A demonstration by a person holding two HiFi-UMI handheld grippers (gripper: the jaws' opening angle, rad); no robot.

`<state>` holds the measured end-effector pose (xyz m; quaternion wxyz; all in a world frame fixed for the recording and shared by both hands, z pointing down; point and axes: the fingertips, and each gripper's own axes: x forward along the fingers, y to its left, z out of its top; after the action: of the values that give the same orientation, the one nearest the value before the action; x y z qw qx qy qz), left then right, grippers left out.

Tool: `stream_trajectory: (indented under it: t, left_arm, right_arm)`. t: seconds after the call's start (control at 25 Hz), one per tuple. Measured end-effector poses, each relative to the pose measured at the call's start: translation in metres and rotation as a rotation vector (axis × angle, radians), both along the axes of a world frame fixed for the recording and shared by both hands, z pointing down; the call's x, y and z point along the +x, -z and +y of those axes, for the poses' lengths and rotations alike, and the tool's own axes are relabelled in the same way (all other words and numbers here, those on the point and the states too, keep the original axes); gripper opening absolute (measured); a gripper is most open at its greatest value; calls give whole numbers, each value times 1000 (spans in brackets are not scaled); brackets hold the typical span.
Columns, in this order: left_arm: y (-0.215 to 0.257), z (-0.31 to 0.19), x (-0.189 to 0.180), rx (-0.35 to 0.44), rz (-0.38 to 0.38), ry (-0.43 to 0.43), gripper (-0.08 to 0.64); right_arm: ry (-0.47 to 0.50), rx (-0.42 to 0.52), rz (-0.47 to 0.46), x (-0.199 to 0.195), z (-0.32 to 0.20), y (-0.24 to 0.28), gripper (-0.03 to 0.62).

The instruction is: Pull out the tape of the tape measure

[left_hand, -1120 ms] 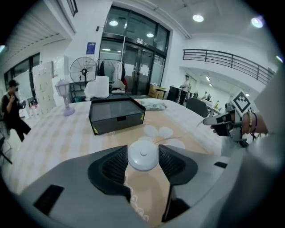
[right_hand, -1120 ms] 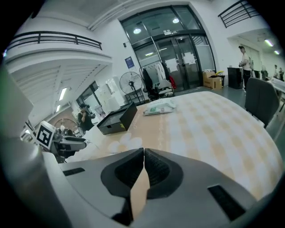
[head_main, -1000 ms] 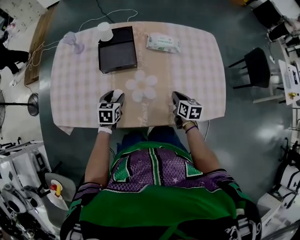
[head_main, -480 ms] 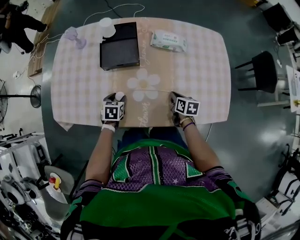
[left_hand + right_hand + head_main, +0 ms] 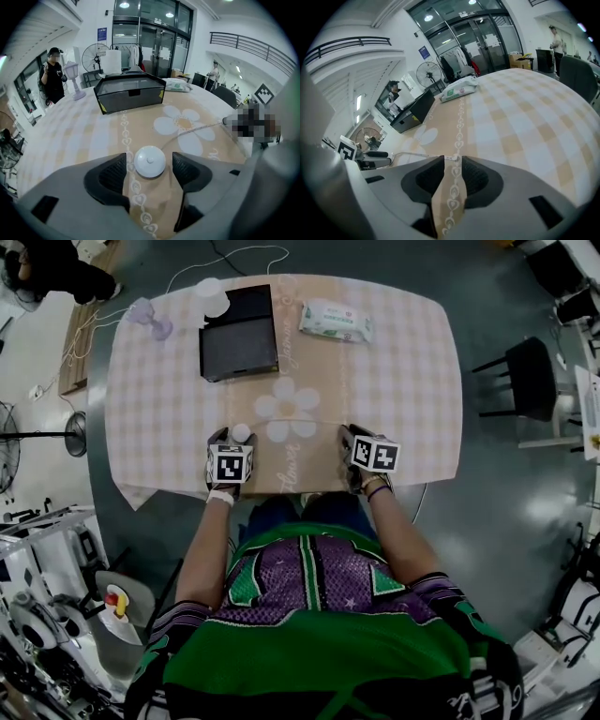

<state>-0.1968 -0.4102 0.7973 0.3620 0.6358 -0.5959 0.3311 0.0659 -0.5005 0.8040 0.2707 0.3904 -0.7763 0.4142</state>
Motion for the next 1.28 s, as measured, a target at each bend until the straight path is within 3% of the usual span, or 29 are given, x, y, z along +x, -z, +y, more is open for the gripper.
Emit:
stream_trajectory:
  t: [0.68, 1.0, 1.28]
  left_arm:
    - [78, 42, -37, 154, 29, -4, 313]
    - [129, 81, -53, 276, 75, -22, 311]
    - [145, 122, -50, 330, 136, -58, 311]
  right_arm:
    - [-71, 108, -18, -17, 44, 50, 107]
    - [-96, 199, -10, -24, 97, 99, 98]
    - [-83, 283, 16, -24, 149, 137, 98]
